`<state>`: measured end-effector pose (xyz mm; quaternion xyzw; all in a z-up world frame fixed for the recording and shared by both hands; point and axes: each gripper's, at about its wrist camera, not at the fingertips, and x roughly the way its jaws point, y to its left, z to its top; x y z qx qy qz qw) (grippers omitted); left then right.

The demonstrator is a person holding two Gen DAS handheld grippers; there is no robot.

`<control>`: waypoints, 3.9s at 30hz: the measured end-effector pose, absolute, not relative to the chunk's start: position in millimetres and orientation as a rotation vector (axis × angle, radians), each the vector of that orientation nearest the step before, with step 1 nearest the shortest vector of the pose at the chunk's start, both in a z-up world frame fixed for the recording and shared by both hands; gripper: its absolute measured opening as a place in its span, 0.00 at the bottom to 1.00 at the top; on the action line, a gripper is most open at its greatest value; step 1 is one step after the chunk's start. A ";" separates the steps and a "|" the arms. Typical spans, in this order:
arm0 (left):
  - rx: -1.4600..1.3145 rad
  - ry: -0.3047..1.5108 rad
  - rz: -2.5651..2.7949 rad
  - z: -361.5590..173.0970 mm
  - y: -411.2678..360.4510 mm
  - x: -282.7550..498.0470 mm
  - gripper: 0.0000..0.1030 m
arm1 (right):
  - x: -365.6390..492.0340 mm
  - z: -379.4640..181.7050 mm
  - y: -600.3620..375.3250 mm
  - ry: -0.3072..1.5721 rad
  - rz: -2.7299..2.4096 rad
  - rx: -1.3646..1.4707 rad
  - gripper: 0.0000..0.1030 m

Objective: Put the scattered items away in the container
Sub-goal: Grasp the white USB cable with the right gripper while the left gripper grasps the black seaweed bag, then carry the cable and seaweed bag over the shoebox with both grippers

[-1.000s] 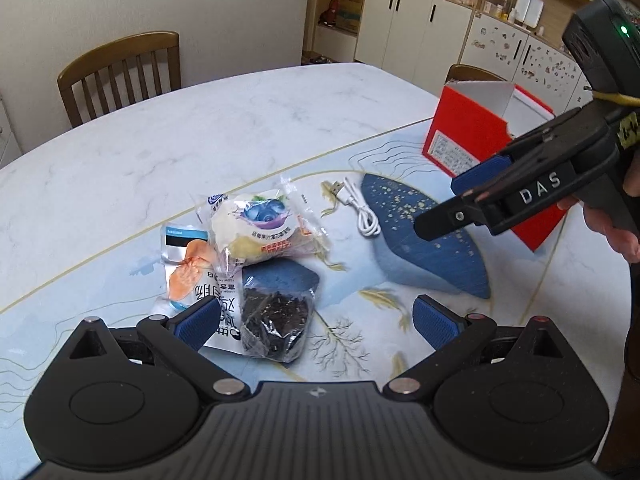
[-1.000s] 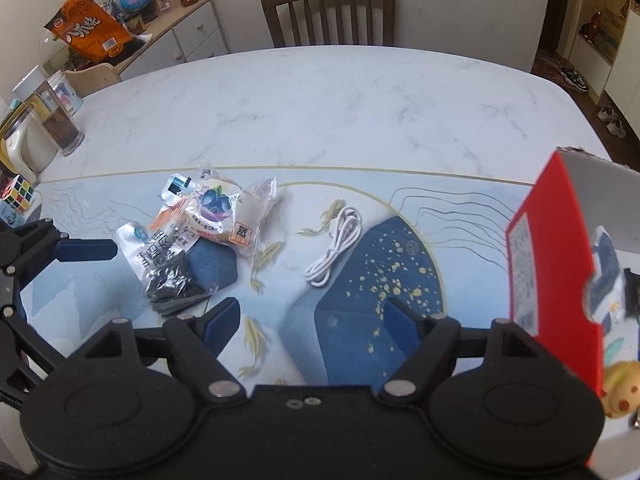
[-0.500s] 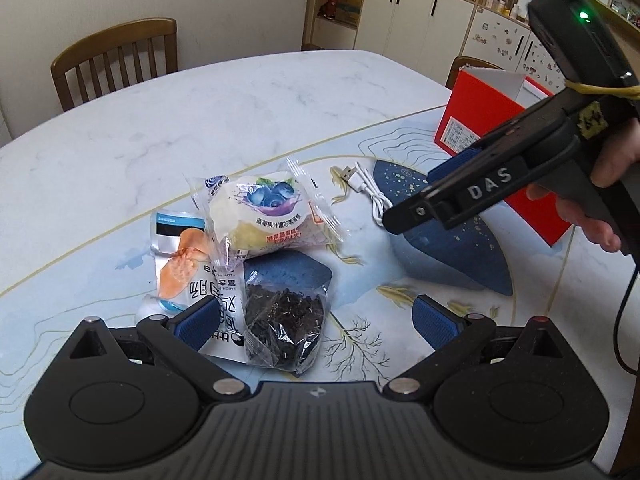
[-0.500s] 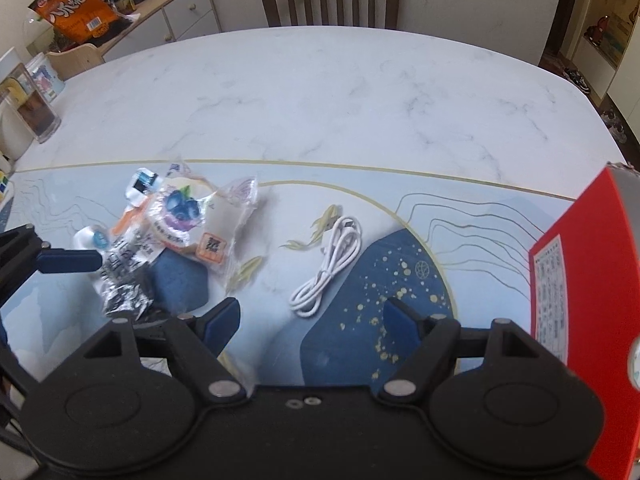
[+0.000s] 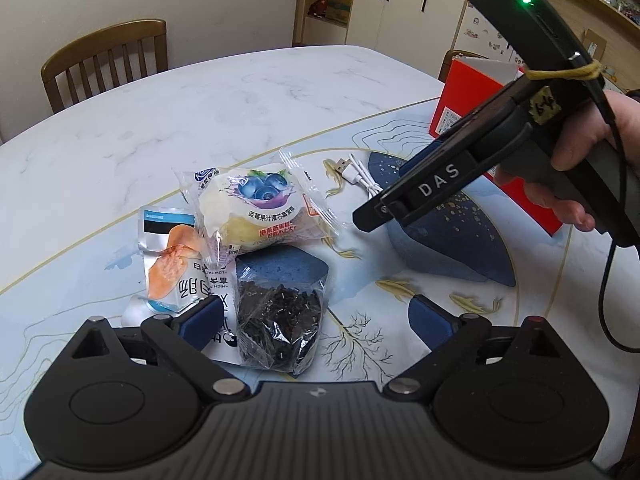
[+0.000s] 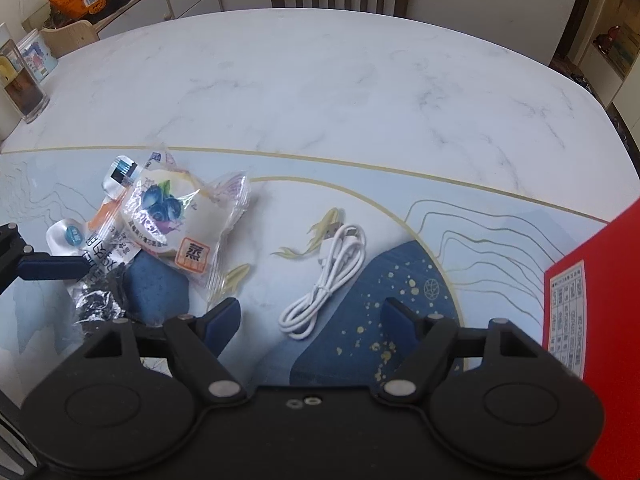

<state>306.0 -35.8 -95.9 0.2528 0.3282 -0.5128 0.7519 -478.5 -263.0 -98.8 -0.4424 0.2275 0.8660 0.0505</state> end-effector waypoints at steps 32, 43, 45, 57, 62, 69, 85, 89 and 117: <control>0.587 0.714 -1.113 -108.0 -40.5 306.3 0.46 | -491.7 -99.4 -262.1 0.648 2.584 -1.233 0.21; 0.573 0.717 -1.129 -105.8 -40.5 304.3 0.36 | -484.8 -98.9 -264.8 0.694 2.547 -1.201 0.12; 0.575 0.717 -1.131 -104.8 -41.5 303.2 0.35 | -480.1 -98.0 -265.3 0.704 2.540 -1.195 0.11; 0.566 0.693 -1.144 -91.2 -37.2 295.0 0.34 | -453.1 -87.7 -272.5 0.778 2.502 -1.136 0.09; 0.563 0.678 -1.143 -82.1 -30.8 290.4 0.35 | -437.7 -84.4 -278.9 0.810 2.485 -1.112 0.09; 0.565 0.663 -1.132 -68.5 -20.9 279.6 0.34 | -415.6 -73.4 -288.6 0.831 2.483 -1.066 0.09; 0.576 0.572 -1.102 -25.1 3.3 259.1 0.34 | -342.6 -31.4 -297.4 0.868 2.482 -0.900 0.09; 0.584 0.528 -1.111 -7.8 0.2 250.8 0.35 | -322.2 -23.6 -293.7 0.864 2.468 -0.861 0.09; 0.597 0.471 -1.286 28.9 -107.6 162.6 0.35 | -195.8 -28.9 -227.5 0.894 2.348 -0.695 0.09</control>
